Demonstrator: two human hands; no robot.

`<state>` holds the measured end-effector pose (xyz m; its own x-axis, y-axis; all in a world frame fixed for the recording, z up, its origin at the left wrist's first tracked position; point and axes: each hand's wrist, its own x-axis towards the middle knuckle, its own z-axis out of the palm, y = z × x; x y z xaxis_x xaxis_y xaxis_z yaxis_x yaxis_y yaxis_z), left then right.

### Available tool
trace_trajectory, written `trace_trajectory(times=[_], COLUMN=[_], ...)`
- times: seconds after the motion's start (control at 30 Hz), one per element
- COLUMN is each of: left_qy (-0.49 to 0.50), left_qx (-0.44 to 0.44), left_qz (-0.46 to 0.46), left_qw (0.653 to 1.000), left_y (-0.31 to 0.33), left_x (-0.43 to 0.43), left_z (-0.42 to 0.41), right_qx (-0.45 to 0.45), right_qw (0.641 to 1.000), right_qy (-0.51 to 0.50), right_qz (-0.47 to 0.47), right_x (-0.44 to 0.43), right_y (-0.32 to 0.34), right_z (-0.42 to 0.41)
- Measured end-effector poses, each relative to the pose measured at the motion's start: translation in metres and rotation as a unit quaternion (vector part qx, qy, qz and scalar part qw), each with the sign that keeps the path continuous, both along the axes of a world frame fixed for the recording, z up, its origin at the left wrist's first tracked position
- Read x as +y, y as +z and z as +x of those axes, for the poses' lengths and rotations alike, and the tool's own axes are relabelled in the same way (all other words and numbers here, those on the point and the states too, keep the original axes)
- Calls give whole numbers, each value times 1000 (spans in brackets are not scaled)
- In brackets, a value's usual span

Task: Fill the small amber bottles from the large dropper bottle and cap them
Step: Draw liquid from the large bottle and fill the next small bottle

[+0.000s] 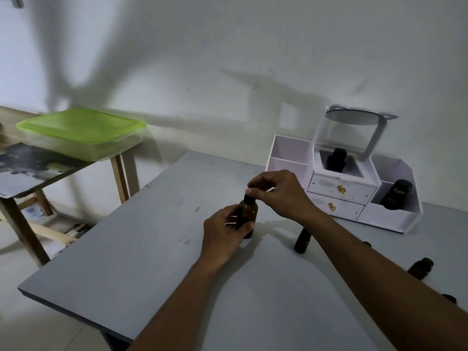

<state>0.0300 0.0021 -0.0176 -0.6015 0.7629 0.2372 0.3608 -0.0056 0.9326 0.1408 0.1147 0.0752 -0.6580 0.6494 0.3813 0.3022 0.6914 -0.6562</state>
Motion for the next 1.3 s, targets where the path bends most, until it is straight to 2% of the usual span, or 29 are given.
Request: trace_trajectory(times=[0.43, 0.8, 0.97, 1.13, 1.3], left_qy=[4, -4, 6, 44, -17], left_qx=[8, 3, 8, -41, -64], left_qz=[-5, -18, -34, -30, -54], left_qw=[1000, 1000, 999, 998, 996], left_y=[1, 5, 6, -2, -7], left_x=[0, -1, -6, -31, -41], left_z=[0, 2, 5, 23, 63], right_qx=[11, 20, 92, 154, 204], right_qw=[999, 999, 995, 986, 978], right_qy=[-3, -20, -20, -29, -28], right_qz=[44, 30, 30, 54, 32], right_x=[-6, -8, -17, -27, -27], right_y=[1, 5, 32, 77, 109], right_z=[-4, -1, 5, 27, 78])
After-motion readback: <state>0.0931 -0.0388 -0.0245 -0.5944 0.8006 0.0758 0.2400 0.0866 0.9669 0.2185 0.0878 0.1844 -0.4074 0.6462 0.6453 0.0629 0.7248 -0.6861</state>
